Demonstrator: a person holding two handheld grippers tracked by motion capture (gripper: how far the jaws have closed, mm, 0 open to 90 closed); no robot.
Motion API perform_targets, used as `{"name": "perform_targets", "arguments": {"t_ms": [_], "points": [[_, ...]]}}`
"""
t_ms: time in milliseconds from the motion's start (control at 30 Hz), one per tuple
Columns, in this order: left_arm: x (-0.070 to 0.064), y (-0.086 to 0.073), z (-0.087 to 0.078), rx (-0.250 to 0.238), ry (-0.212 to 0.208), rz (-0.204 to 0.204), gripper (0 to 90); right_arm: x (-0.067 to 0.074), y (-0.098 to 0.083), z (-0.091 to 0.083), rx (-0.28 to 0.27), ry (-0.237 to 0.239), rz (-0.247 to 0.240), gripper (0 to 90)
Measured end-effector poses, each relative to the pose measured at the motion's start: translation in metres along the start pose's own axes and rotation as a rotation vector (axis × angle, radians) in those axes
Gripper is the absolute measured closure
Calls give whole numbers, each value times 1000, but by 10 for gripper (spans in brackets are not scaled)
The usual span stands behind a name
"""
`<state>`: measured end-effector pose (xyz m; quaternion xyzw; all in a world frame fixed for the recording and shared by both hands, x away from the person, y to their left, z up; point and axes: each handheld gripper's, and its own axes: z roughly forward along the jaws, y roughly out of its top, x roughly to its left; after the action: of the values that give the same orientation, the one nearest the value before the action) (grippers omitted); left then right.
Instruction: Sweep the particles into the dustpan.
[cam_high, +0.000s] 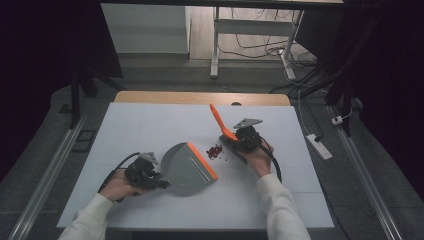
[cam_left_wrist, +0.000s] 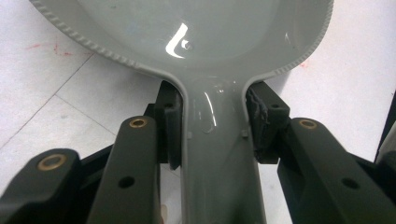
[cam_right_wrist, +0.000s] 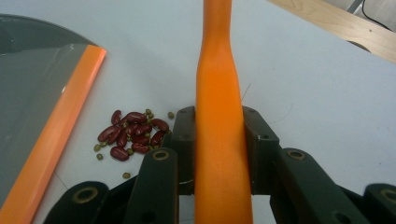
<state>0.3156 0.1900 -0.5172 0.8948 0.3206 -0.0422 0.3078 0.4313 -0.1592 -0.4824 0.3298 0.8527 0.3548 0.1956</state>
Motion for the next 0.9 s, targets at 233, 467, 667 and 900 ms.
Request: {"name": "perform_targets", "arguments": {"t_ms": [233, 467, 667, 900], "points": [[-1, 1, 2, 2, -9, 0, 611, 6, 1, 2, 8, 7, -24, 699], [-1, 4, 5, 6, -17, -1, 611, 13, 4, 7, 6, 18, -52, 699], [-2, 4, 6, 7, -17, 0, 611, 18, 6, 8, 12, 22, -66, 699], [-2, 4, 6, 7, -18, -1, 611, 23, 7, 9, 14, 27, -85, 698]]}}
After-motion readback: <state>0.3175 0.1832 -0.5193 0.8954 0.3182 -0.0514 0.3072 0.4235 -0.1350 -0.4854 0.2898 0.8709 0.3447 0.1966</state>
